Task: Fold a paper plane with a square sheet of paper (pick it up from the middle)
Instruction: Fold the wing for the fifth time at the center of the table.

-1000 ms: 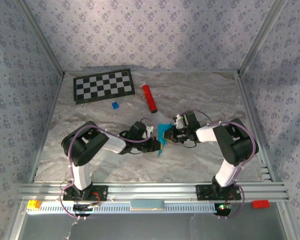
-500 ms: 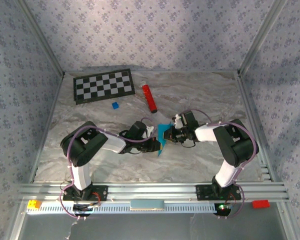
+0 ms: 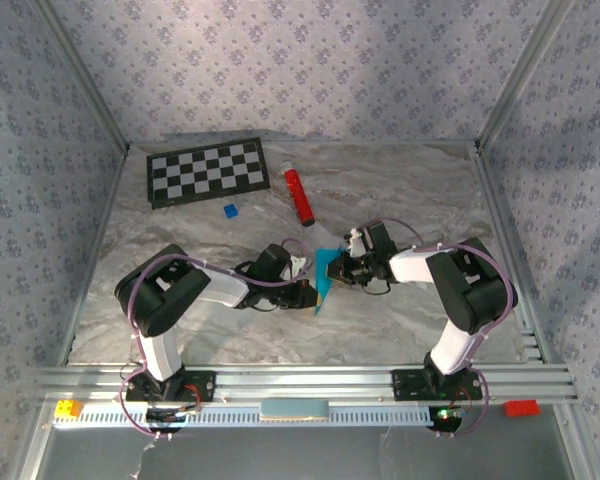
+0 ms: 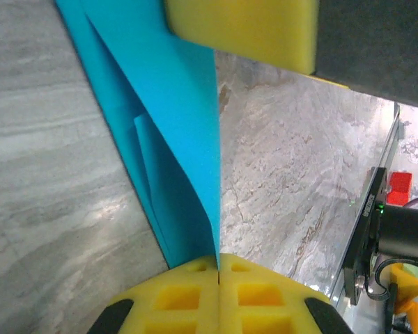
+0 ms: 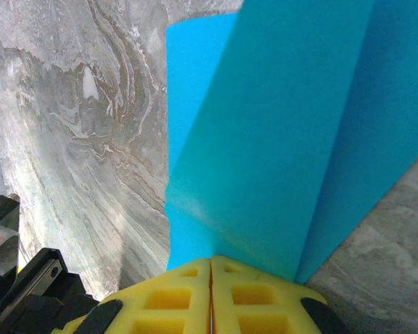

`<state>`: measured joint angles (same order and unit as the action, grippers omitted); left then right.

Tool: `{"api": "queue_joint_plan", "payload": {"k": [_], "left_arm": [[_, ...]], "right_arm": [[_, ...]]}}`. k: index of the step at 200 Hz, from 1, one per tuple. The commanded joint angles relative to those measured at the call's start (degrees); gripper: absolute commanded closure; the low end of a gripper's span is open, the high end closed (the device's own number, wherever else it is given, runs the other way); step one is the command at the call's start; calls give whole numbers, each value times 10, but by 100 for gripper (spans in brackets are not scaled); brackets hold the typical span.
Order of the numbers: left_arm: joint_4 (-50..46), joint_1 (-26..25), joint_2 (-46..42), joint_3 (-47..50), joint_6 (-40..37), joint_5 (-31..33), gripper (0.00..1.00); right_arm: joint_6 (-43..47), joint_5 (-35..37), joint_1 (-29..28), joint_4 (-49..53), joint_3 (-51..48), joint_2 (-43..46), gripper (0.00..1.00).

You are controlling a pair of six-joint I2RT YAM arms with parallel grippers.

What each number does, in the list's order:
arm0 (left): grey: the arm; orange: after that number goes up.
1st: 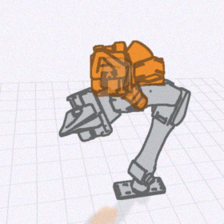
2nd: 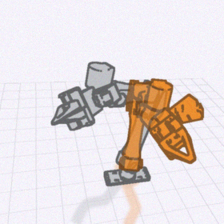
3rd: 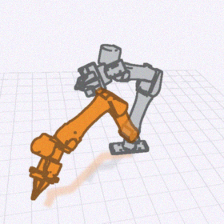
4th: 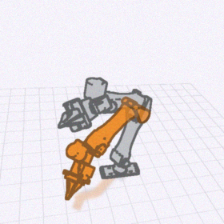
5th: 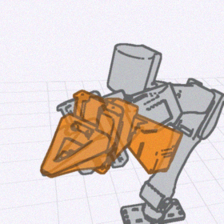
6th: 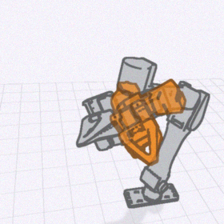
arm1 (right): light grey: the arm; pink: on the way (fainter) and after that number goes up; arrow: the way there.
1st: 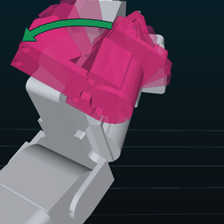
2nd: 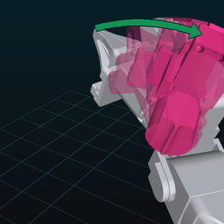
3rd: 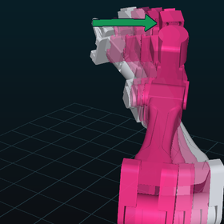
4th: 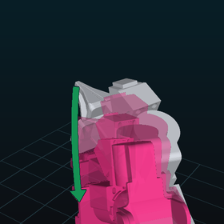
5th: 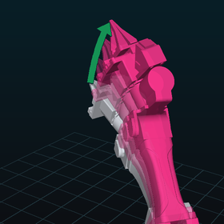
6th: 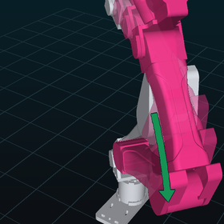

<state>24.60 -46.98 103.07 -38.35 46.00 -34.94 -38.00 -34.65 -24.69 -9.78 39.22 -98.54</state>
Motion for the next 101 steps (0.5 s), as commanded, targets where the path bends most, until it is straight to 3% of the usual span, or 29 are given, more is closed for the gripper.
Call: {"api": "queue_joint_plan", "payload": {"k": [1,33,43,62,101], "left_arm": [[-101,-3,3,20,-20,-31,100],[-136,-6,4,14,-40,-31,100],[-148,-7,2,14,-42,-26,93],[-159,-9,-5,13,-46,-23,92],[-188,-18,-9,4,-60,-15,100]], "right_arm": [[15,57,-1,62,-10,-21,90],[15,64,-1,74,-6,-23,91],[15,65,-1,74,-6,-24,91],[15,68,-1,78,-5,-23,91],[15,70,-1,81,-5,-23,91]]}}
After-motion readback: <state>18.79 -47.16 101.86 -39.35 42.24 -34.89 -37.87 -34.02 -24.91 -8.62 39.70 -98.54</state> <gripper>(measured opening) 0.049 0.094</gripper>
